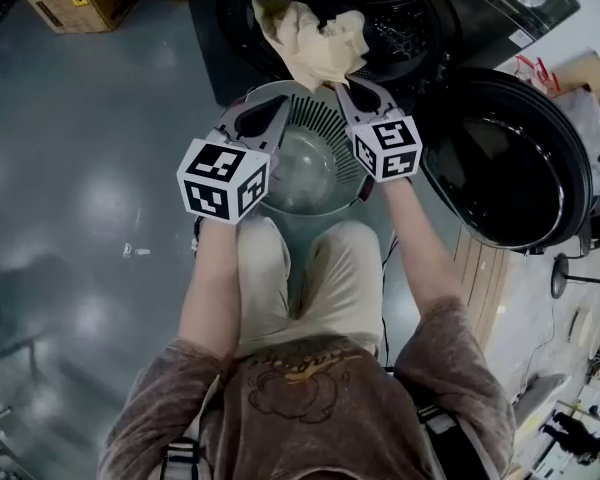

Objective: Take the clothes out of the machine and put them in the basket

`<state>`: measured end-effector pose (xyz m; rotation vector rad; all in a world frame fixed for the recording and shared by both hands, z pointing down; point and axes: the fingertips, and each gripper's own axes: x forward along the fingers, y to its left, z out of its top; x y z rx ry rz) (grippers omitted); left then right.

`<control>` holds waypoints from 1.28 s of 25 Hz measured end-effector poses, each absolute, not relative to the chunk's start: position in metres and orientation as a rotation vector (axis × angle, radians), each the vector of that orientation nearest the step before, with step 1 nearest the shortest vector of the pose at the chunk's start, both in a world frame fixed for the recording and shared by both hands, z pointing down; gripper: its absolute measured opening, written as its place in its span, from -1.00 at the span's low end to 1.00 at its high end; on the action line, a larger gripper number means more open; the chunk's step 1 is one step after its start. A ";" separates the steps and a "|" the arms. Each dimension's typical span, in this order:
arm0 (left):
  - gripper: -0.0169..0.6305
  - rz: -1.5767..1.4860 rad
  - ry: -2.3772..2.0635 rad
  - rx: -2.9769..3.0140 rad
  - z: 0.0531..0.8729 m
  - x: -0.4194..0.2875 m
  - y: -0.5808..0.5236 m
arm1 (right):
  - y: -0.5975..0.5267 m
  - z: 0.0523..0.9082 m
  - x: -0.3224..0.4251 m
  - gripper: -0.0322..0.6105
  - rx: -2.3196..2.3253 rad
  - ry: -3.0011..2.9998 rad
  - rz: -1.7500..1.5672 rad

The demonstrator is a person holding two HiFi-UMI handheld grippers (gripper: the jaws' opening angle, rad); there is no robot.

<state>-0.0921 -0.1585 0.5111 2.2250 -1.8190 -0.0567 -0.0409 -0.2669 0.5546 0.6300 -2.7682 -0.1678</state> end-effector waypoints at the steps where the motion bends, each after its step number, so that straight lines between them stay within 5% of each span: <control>1: -0.92 -0.058 -1.825 2.220 0.511 -0.092 -0.158 | -0.257 0.556 -0.034 -0.87 0.618 -2.771 -0.158; 20: -0.92 -0.055 -1.878 2.213 0.508 -0.087 -0.146 | -0.127 0.604 0.006 -0.84 0.336 -2.732 0.015; 25: -0.92 -0.036 -1.877 2.225 0.507 -0.080 -0.147 | -0.135 0.597 0.007 -0.38 0.367 -2.774 0.044; 32: -0.92 -0.029 -1.884 2.219 0.507 -0.082 -0.147 | -0.188 0.586 -0.025 -0.08 0.442 -2.810 0.068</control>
